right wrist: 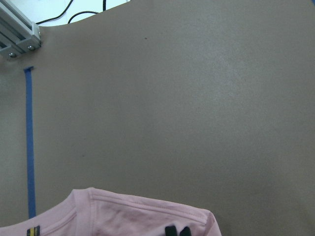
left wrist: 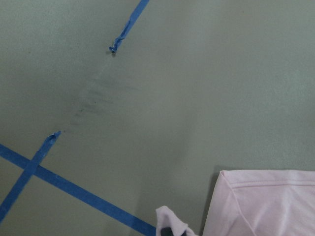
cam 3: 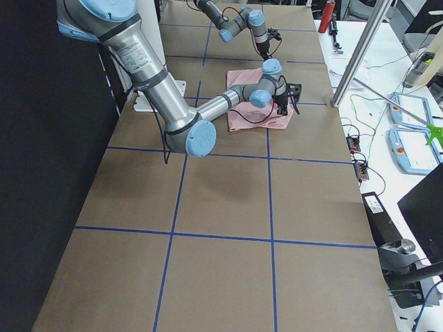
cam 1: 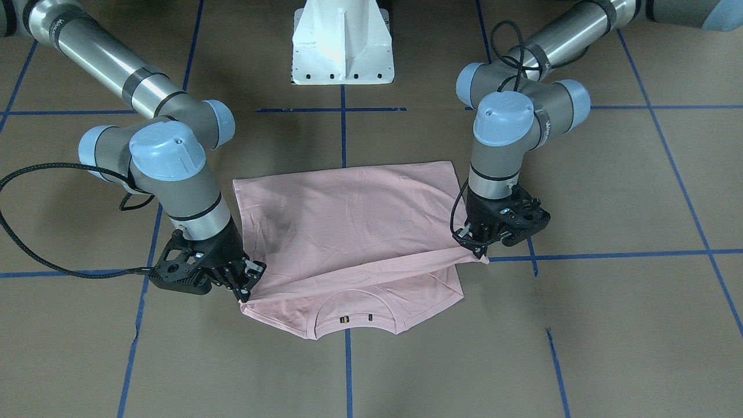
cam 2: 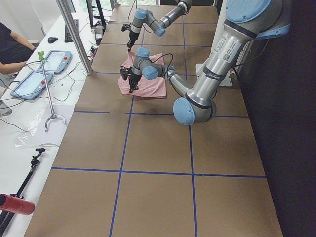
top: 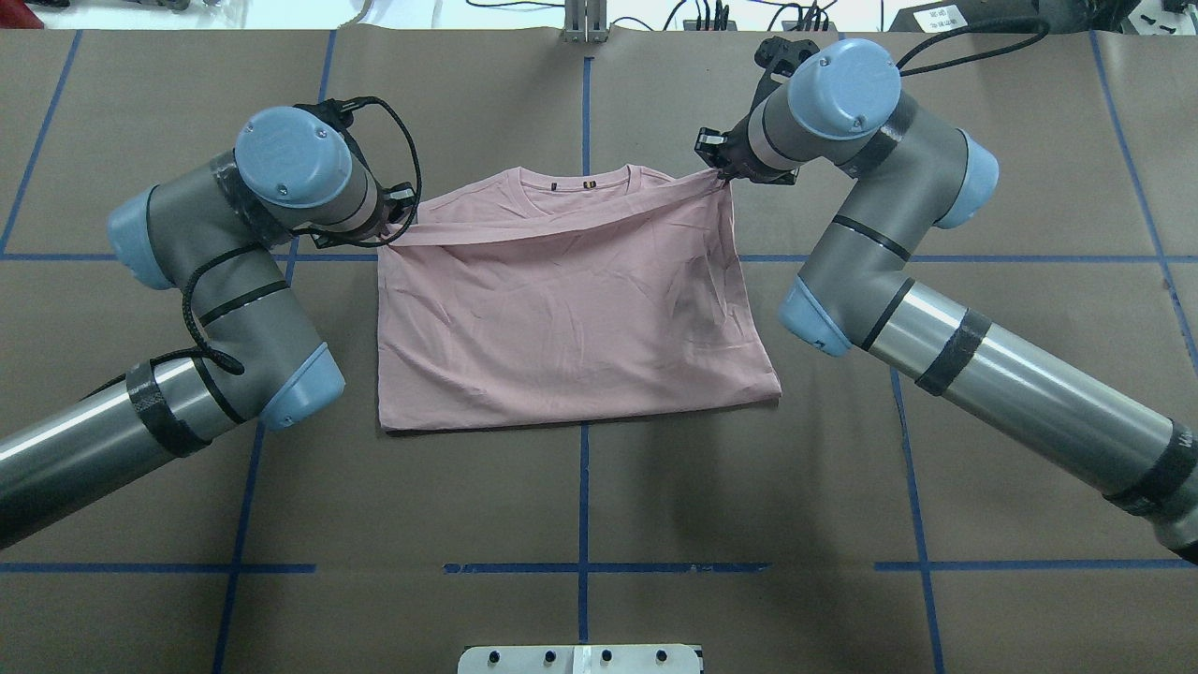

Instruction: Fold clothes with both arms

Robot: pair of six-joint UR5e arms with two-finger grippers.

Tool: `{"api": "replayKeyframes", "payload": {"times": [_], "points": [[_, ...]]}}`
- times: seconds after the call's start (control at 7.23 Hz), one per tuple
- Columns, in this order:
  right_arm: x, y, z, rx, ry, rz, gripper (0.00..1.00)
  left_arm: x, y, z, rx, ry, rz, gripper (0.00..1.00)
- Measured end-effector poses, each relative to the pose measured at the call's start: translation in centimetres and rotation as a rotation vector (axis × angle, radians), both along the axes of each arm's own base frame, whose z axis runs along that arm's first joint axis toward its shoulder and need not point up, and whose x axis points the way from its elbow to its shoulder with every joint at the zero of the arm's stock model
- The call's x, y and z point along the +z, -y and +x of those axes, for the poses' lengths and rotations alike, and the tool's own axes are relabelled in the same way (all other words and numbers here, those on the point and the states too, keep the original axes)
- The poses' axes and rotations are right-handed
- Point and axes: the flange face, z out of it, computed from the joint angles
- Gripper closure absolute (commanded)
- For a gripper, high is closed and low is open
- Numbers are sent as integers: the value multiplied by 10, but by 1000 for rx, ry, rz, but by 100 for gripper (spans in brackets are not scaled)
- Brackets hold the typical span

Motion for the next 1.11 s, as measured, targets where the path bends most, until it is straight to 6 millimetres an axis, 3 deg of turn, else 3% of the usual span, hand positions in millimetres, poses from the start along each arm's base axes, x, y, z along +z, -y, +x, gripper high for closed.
{"api": "replayKeyframes", "payload": {"times": [0.28, 0.41, 0.55, 0.69, 1.11], "points": [[-5, 3, -2, 1, 5, 3, 100, -5, 2, 0, -3, -6, 4, 100], [-8, 3, -2, 1, 10, 6, 98, -7, 3, 0, -5, -7, 4, 79], [-10, 2, -1, 2, 13, 6, 12, -8, 4, 1, -6, -8, 3, 11], [-11, 2, -1, 1, 14, 6, 0, -7, 4, 3, -5, -4, 1, 0], [-6, 5, 4, -47, -7, 40, 0, -3, 7, 10, -3, 12, -5, 0]]}}
